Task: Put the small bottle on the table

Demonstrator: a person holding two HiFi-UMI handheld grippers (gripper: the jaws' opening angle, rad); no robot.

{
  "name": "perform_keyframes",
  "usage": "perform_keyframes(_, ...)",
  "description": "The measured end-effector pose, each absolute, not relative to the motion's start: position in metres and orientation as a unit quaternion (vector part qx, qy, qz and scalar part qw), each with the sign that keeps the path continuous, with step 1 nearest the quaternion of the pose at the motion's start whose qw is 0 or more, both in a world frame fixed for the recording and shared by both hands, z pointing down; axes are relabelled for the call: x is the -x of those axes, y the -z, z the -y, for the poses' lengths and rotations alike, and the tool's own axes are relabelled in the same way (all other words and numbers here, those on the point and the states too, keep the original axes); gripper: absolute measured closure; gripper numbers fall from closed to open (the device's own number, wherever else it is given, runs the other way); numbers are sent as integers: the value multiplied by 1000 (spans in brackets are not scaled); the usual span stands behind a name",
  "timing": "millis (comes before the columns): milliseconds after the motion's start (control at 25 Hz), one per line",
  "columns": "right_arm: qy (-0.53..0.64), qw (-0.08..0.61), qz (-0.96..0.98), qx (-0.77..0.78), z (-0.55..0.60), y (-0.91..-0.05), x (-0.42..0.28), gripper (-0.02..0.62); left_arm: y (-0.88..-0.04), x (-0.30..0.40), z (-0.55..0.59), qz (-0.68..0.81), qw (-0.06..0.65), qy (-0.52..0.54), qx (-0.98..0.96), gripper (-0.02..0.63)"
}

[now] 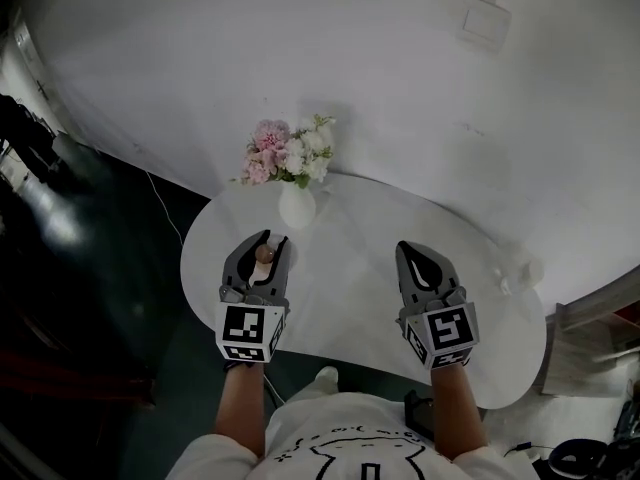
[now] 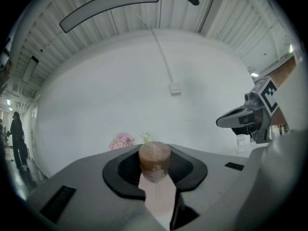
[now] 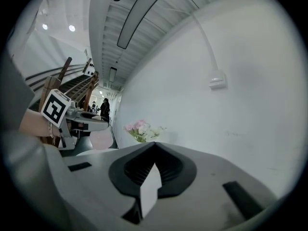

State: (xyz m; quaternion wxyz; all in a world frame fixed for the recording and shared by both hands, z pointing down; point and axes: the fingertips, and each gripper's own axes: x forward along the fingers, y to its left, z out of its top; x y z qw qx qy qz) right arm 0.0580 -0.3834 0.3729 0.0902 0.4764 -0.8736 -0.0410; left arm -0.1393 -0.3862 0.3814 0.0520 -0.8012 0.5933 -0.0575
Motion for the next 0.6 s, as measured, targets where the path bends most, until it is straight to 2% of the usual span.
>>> perform_keyframes(600,0,110,872,-477,429,-426,-39,603,-443,152,442,-584,0,79,808,489)
